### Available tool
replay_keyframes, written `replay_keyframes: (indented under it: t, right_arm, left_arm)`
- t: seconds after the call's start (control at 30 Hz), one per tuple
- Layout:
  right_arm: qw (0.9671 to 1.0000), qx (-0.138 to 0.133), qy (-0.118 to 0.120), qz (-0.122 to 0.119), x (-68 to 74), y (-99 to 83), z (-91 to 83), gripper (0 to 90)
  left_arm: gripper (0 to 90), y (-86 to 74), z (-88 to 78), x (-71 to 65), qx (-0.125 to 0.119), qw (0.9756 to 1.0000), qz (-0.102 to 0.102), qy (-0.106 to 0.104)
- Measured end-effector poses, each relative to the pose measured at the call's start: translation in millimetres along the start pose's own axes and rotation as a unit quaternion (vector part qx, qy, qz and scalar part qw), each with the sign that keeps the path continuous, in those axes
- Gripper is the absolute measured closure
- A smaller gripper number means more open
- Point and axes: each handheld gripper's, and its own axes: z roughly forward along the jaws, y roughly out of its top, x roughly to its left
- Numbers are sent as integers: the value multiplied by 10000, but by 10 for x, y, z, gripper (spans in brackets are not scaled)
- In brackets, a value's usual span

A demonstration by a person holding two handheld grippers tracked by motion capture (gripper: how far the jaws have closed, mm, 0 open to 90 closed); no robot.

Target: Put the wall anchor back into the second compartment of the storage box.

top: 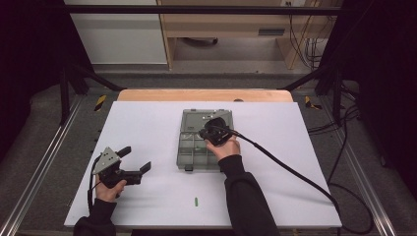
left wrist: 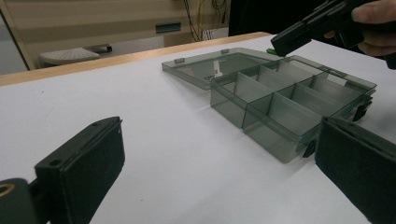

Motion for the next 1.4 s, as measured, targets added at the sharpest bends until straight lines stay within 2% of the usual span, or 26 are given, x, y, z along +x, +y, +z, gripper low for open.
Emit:
replay_keyframes:
  t: [0.63, 0.87, 1.03, 1.23, 1.27, 1.33, 1.37, 1.4]
  right_arm:
    - [9989, 470, -16, 12, -5, -158, 290, 849]
    - [9985, 554, 27, -27, 0, -177, 325, 840]
    - [9992, 373, -20, -152, 4, -159, 275, 725]
    - [9996, -124, -94, -246, 53, -88, 91, 505]
    - [9996, -124, -94, -246, 53, -88, 91, 505]
    - [9990, -327, -112, -266, 77, -59, 4, 426]
    - [9983, -482, -138, -301, 98, -38, -71, 313]
    - [9983, -482, -138, -301, 98, -38, -71, 313]
  left_arm:
    - [12, 1, -2, 1, -5, 10000, -4, 7]
    - [13, 0, 3, 0, 0, 10000, -1, 14]
    - [13, 0, 0, 0, -1, 10000, 2, 12]
    - [13, -1, 3, -1, 7, 10000, 2, 7]
    - [13, -1, 3, -1, 7, 10000, 2, 7]
    - [12, 0, 2, -3, 2, 10000, 8, 10]
    - [13, 0, 0, -1, 1, 10000, 6, 7]
    - [13, 0, -1, -1, 2, 10000, 4, 13]
